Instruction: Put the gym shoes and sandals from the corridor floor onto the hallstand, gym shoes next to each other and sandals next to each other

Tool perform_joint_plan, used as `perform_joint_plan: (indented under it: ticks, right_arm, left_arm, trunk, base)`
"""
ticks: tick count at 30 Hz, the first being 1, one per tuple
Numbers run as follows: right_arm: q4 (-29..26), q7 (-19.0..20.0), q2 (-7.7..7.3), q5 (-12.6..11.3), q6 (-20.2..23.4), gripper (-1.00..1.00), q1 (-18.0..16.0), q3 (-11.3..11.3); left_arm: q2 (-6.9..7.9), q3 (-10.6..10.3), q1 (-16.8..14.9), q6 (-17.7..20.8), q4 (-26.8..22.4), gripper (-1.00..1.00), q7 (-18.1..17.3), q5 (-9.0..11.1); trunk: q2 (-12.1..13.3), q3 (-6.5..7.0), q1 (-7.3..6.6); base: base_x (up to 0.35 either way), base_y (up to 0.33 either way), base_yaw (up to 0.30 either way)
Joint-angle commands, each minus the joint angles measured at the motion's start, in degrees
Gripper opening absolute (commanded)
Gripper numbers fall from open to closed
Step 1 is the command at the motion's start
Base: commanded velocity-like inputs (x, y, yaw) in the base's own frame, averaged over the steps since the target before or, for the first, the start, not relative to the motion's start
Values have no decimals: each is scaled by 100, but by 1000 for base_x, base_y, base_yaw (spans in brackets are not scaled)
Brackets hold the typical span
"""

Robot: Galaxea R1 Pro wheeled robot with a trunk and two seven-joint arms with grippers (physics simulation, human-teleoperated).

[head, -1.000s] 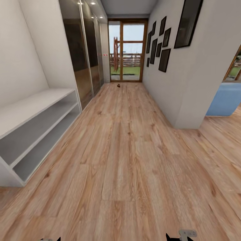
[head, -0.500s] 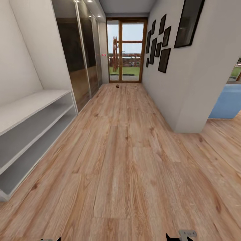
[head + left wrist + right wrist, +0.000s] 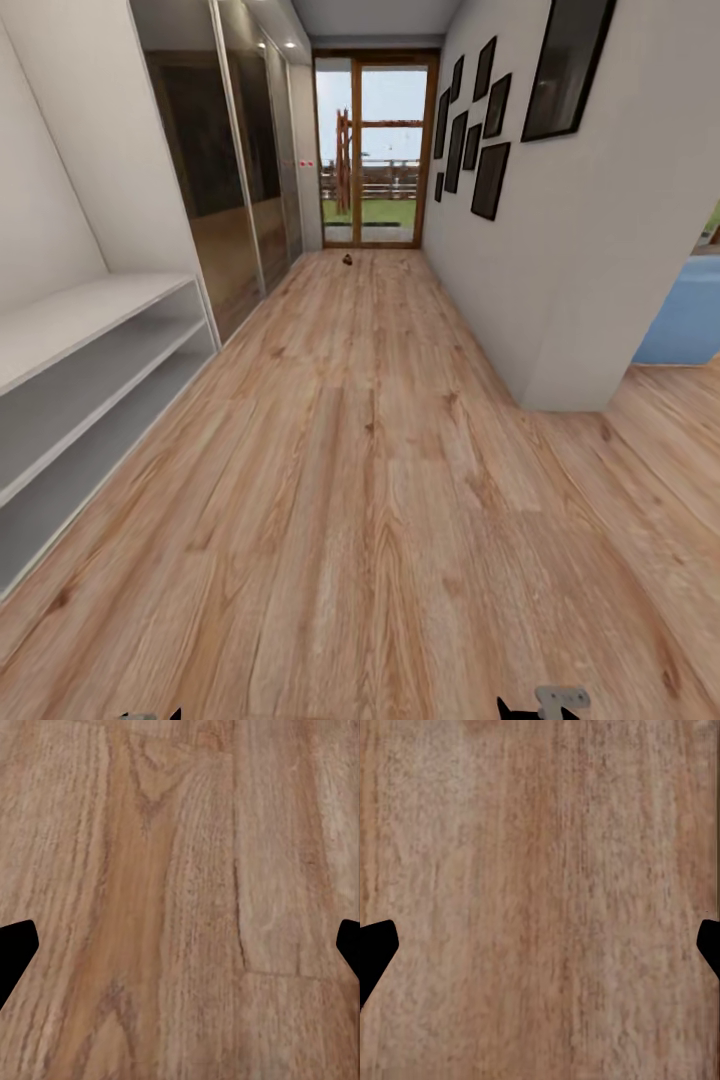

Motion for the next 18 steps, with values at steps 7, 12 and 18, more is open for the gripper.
perform_joint_plan:
  ticks: [7,12,18]
  right_arm:
    - [6,27,-8,-61,-19,100,-5,47]
    - [6,26,-6,-61,-20,100,-5,51]
    - [6,26,-6,-61,-20,100,-5,52]
  left_arm:
    - [-2,37,-4,6,5,100,-57,20]
    - [-2,38,-4,6,5,100,-57,20]
    - [-2,38,-4,6,5,100,-58,20]
  trunk:
    - [-2,-5,2]
    - [-2,-5,2]
    - [-2,-5,2]
  base:
    - [329,-95,0]
    - [333,-85,0]
    - [333,-83,0]
